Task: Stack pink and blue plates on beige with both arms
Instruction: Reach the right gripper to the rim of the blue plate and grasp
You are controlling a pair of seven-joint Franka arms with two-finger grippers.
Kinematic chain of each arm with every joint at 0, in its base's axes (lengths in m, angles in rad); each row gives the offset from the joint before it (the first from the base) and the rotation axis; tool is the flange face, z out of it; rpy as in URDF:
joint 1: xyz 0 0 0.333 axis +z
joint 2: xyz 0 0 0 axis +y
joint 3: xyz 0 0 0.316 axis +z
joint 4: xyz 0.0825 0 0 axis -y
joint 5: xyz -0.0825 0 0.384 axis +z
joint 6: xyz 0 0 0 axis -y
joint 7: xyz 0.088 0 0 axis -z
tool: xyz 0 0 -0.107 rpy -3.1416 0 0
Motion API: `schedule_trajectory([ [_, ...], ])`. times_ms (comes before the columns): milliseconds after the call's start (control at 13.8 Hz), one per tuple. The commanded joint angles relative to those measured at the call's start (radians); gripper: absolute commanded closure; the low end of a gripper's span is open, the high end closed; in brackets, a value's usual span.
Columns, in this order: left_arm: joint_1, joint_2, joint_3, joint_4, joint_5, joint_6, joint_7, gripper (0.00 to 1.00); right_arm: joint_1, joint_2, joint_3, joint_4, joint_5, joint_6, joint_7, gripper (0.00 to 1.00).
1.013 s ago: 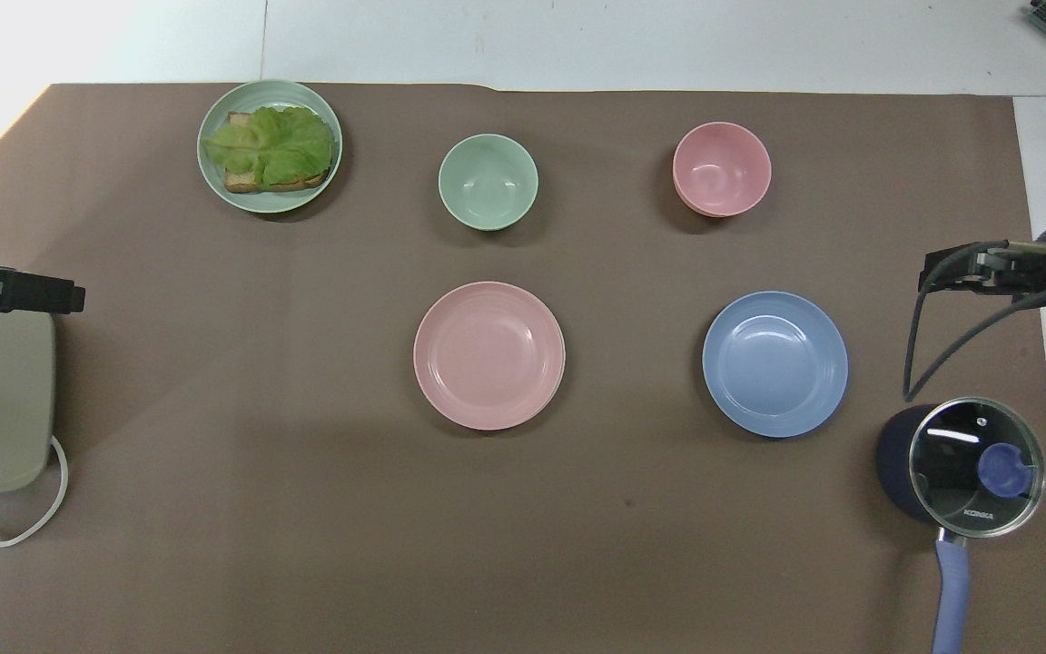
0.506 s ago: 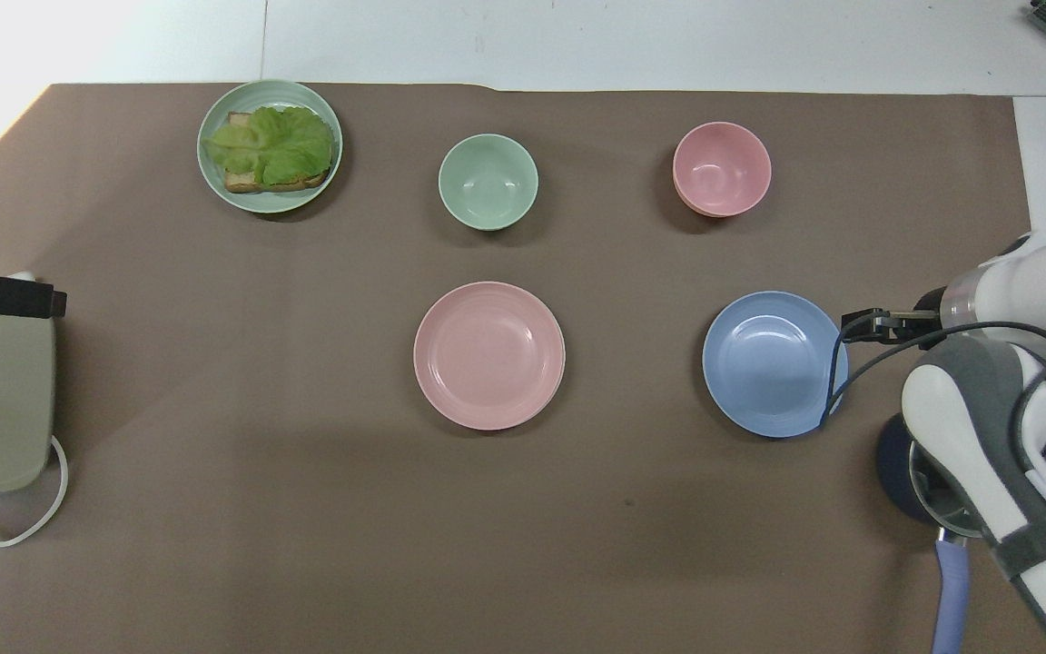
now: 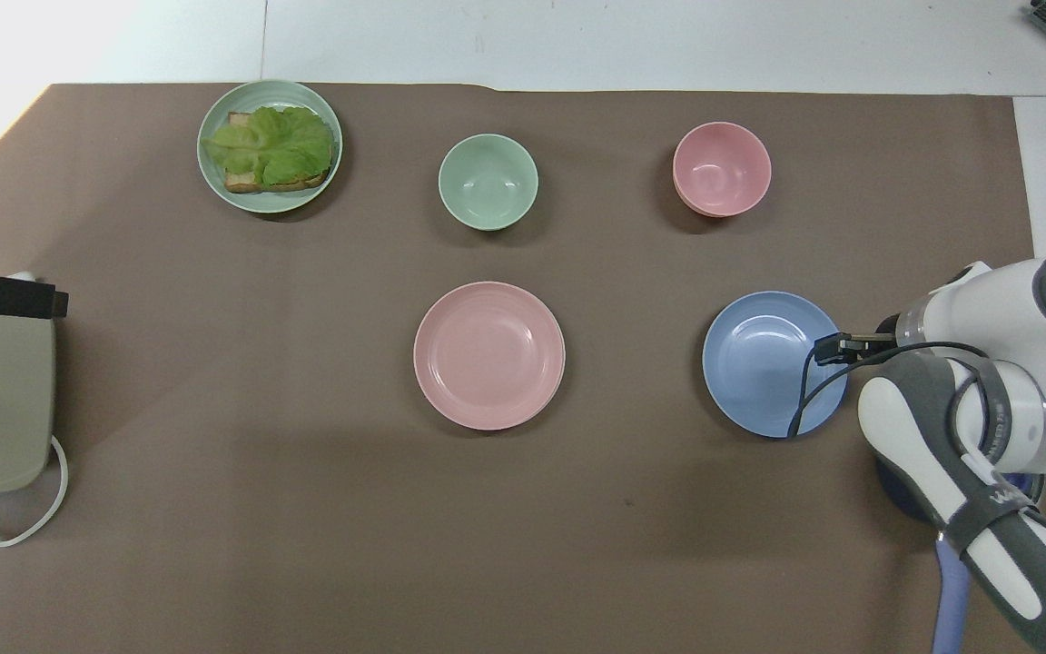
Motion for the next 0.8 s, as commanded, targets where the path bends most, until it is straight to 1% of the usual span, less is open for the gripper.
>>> schedule_trajectory([
  [0,0.001,-0.003,-0.002,0.012,0.018,-0.021,-0.01,0.0,-0.013,0.019,0.004,-0.033,0.01,0.063,-0.011,0.2],
  [145,0.002,-0.003,-0.002,0.012,0.018,-0.021,-0.01,0.0,-0.014,0.021,0.004,-0.042,0.012,0.079,-0.01,0.27],
  [217,0.002,-0.003,-0.002,0.012,0.018,-0.021,-0.01,0.0,-0.014,0.021,0.004,-0.043,0.012,0.079,-0.01,0.32],
  [362,0.001,-0.003,-0.002,0.012,0.018,-0.021,-0.01,0.0,-0.014,0.019,0.004,-0.047,0.013,0.076,-0.007,0.53],
  [506,0.001,-0.003,-0.002,0.012,0.018,-0.021,-0.01,0.0,-0.013,0.014,0.004,-0.057,0.015,0.067,-0.002,0.72],
  [579,0.001,-0.003,-0.002,0.012,0.018,-0.021,-0.01,0.0,-0.013,0.014,0.004,-0.057,0.015,0.067,-0.004,0.89],
  [651,0.001,-0.003,-0.002,0.012,0.018,-0.021,-0.01,0.0,-0.014,0.014,0.004,-0.056,0.015,0.065,-0.004,1.0],
  [723,0.001,-0.003,-0.002,0.012,0.018,-0.021,-0.01,0.0,-0.014,0.016,0.004,-0.051,0.015,0.06,-0.004,1.0],
])
